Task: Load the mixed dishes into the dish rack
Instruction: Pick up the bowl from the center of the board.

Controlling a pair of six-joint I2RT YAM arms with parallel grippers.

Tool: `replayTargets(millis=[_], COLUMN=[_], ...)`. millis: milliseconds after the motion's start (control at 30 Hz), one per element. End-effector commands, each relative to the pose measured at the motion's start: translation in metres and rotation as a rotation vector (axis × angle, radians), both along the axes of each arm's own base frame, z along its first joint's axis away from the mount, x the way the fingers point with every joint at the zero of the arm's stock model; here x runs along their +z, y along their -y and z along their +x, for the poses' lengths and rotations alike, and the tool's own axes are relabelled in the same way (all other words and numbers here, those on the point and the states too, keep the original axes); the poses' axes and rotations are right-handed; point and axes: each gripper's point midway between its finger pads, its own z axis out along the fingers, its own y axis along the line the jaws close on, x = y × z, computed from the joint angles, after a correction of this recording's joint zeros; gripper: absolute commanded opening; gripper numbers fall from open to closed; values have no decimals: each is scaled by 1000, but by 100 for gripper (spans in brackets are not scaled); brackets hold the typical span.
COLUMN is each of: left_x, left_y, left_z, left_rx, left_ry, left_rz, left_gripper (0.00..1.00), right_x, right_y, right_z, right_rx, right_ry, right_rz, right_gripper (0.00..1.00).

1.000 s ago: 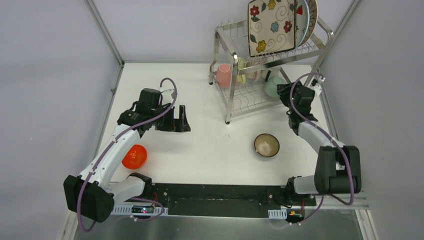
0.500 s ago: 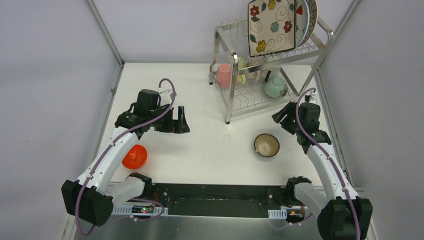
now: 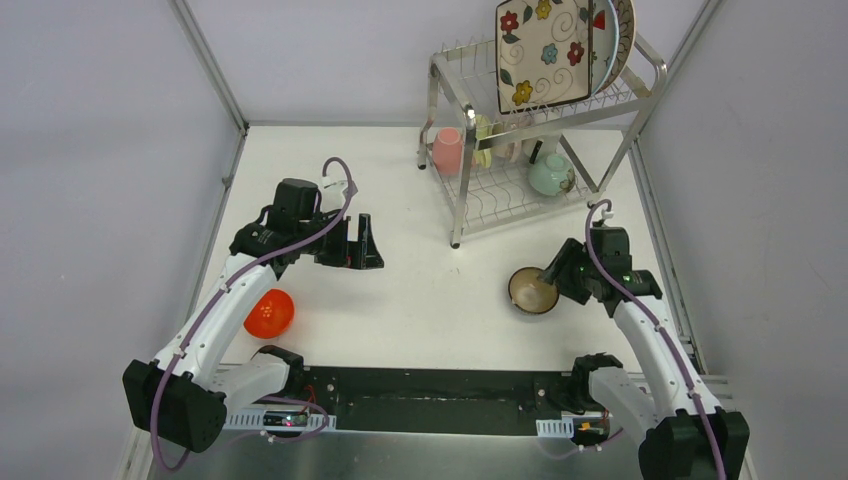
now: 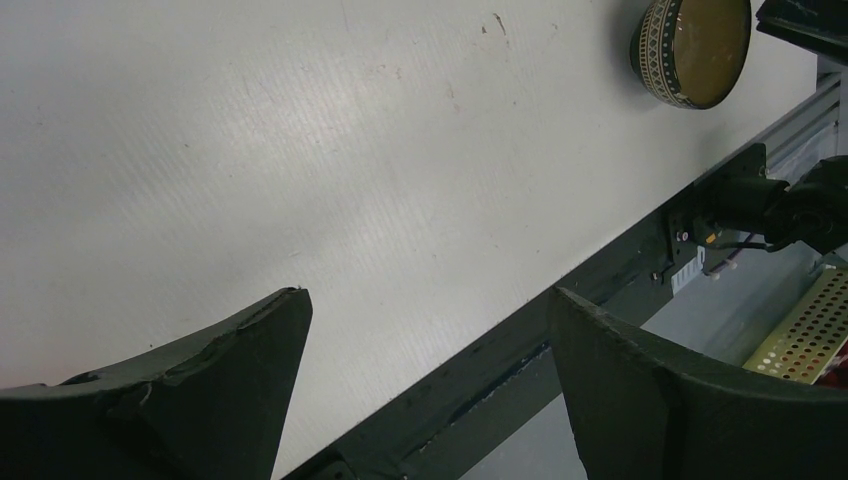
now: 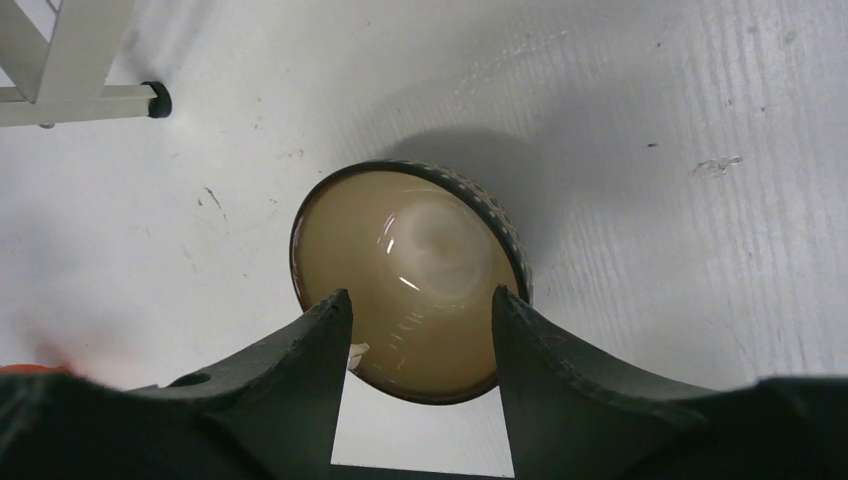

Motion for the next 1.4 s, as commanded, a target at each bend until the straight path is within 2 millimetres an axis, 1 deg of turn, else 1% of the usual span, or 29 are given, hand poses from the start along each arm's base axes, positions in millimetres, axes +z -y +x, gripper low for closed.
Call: replayTargets(millis=[0,167,367,433,533,633,700,800,900,967,1033,1167,1300,1367], left_x=[7,6,5,4,3,3,3,2,1,1,-2,-5,-6,-7], left_y=[4,3,3,4,4,5,6,6,7,9,9,12,12,13], left_z=[1,1,3,3,3,3,3,3,3,3,4,3,4,4], left_rx=[-30,-25,-24,-26,-26,-31,-35,-34,-39,-44,-44,-56,-57,-59], left_ry=[60,58,49,46,41,37,36,32,26,19,7,-12,-16,-19], left_rz=[-19,-14,-15,-14,-14,-18,-21,-20,-25,-30,-30,-37,-36,-37], left_gripper=[91,91,91,91,91,90,90,90,90,90,89,88,88,88], right_x=[-9,-14,-17,-13,-1,7,9,10,6,0,-6,-13,-20,-23], right_y=[12,15,19,16,13,20,29,28,28,21,18,20,24,25], right_z=[-1,0,3,3,7,10,12,13,14,12,11,13,16,17], right_rx=[-27,-40,-33,-20,-13,-43,-78,-82,-79,-48,-26,-18,-26,-23], right_ry=[-36,-71,-67,-65,-32,-25,-26,-26,-39,-68,-89,-106,-123,-131], right_rz=[-67,-91,-115,-107,-87,-119,-148,-134,-134,-102,-92,-110,-131,-137], right_gripper=[55,53,51,50,52,53,53,53,53,53,53,52,49,44])
